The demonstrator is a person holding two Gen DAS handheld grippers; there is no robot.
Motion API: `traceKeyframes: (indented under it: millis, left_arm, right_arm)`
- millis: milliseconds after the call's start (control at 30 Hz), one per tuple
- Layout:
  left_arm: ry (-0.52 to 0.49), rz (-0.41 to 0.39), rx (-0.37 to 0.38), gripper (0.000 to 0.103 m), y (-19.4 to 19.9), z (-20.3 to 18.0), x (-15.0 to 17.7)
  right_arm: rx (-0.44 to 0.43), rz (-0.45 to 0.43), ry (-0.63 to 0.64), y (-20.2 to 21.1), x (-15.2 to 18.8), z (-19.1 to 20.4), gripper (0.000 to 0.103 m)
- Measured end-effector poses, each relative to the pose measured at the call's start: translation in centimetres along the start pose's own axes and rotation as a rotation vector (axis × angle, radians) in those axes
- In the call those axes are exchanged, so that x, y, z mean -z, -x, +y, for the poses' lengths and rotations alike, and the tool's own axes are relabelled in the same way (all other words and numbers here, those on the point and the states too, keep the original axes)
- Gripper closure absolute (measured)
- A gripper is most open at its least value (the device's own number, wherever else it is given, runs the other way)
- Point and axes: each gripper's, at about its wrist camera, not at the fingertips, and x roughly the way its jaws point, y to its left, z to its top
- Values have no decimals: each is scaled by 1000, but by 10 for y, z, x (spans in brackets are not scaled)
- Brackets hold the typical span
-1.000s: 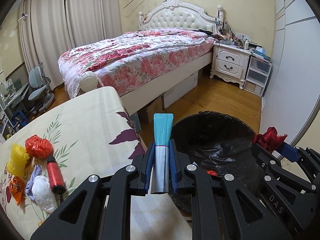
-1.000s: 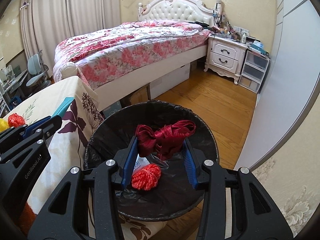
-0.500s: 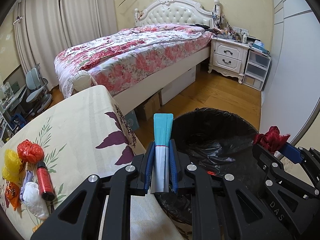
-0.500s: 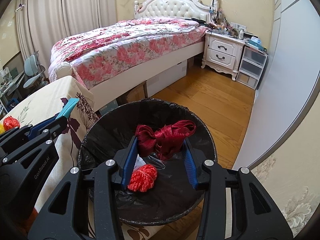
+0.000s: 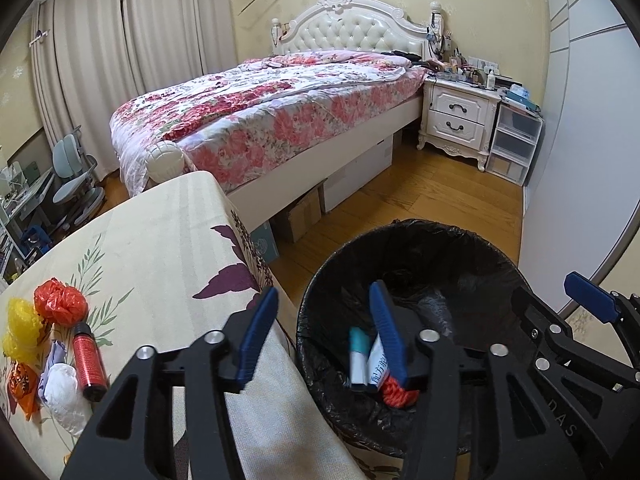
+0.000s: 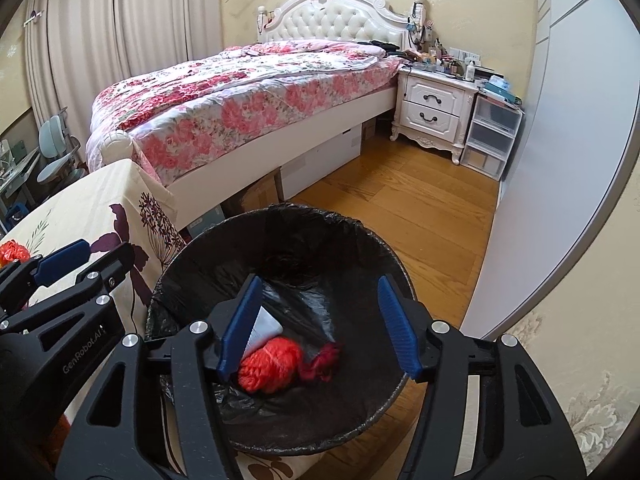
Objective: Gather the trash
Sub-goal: 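Move both open tools back over the remaining items on the bed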
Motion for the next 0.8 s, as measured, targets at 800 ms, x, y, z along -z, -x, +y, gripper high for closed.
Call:
traceKeyframes:
  millis: [800]
  left_arm:
    - [69, -33, -54, 23, 39, 36, 8]
  right_arm:
    - [-1, -38, 6, 34, 2, 11, 25]
